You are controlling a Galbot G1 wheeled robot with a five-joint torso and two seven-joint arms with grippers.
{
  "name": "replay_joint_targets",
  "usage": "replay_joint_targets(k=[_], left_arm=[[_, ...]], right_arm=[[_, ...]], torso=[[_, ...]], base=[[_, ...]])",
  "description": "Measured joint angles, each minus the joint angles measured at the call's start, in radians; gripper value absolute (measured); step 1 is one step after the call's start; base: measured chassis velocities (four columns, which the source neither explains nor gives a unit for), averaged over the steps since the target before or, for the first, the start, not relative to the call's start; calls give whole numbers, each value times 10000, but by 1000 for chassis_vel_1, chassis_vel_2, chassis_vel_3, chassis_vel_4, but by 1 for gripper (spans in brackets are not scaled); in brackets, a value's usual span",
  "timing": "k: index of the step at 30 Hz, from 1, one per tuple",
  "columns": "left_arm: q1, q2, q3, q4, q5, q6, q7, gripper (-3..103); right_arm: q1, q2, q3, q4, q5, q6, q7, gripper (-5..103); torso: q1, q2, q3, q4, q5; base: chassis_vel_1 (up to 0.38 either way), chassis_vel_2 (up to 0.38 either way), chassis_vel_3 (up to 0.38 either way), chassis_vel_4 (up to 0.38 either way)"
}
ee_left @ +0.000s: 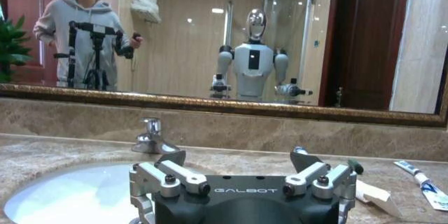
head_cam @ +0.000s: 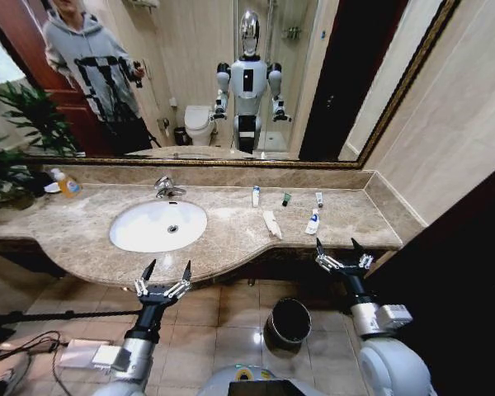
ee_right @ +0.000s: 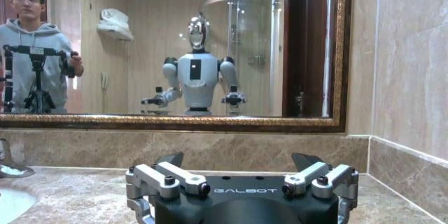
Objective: Pick up the trash from the sink and place it in the trash bin.
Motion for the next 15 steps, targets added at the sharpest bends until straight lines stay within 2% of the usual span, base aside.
replay_joint_targets(k=[7, 15], left_arm=[[0, 0, 0, 0, 0, 0, 0, 100], [0, 0, 0, 0, 0, 0, 0, 100]], right_arm=[[-297, 143, 8, -237, -154, 639, 6, 100], [-303, 160, -42, -300, -234, 639, 22, 100]], torso=[[0, 0, 0, 0, 0], [0, 0, 0, 0, 0]], base=[[0, 0, 0, 0], [0, 0, 0, 0]])
